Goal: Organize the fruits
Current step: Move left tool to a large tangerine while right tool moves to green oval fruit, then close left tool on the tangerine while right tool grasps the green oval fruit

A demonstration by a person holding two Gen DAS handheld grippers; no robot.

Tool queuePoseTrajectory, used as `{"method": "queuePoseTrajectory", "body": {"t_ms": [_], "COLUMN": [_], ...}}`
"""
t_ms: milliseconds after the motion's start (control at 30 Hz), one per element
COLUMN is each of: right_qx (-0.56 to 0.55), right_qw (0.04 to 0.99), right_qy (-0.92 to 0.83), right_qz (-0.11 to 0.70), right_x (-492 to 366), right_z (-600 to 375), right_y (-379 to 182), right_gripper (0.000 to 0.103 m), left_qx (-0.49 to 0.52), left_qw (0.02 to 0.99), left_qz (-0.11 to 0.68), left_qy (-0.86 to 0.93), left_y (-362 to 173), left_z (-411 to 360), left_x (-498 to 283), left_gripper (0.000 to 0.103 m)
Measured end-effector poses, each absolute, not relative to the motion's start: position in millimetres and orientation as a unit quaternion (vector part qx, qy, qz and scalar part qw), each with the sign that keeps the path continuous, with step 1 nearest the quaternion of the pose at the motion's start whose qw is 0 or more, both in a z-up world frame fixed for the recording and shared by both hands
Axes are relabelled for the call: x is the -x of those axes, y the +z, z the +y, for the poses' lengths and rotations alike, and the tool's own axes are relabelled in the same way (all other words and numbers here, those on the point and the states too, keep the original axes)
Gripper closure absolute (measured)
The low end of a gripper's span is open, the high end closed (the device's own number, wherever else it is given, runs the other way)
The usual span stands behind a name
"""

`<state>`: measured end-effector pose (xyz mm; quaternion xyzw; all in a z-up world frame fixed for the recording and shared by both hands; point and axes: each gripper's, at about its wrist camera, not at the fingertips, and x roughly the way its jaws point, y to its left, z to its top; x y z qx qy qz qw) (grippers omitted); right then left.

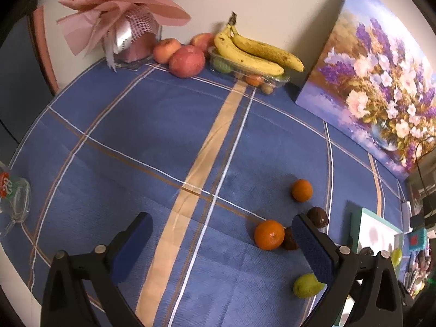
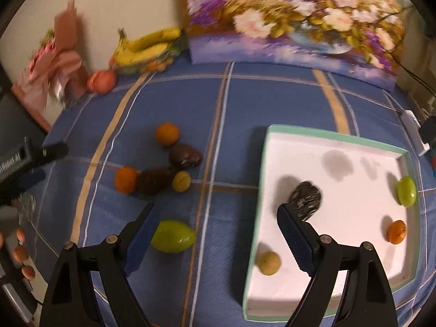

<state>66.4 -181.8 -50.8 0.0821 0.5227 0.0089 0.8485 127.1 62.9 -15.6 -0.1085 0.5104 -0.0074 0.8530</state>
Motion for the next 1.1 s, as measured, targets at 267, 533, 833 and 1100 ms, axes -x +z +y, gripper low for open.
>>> {"method": "queuePoseTrajectory", "body": {"t_ms": [267, 533, 833, 1100], "right_qx": [-0.064, -0.059, -0.065, -0.066], "right_qw": [0.824, 0.811, 0.804, 0.801], "right_qy": [0.036, 0.051, 0.067, 0.074], "right_qz": [0.561, 0.580, 0.587, 0.591], "right_x": [-72, -73, -74, -81], "right_z": [-162, -154, -150, -139], "right_y": [-77, -92, -99, -105], "right_gripper": [0.015, 0.015, 0.015, 0.038], "left_qx": [0.097, 0.107, 0.115, 0.151], "left_qw": [0.833, 0.806, 0.797, 0.790], "left_qz": [0.543, 0.579, 0.588, 0.584], "left_qy": [-0.042, -0.059, -0.070, -0.109], "left_y": [-43, -80, -96, -94], "left_z": [40, 24, 15, 12], "left_x": [-143, -155, -158, -158], "left_gripper": [0.000, 0.002, 0.029, 0.062]}}
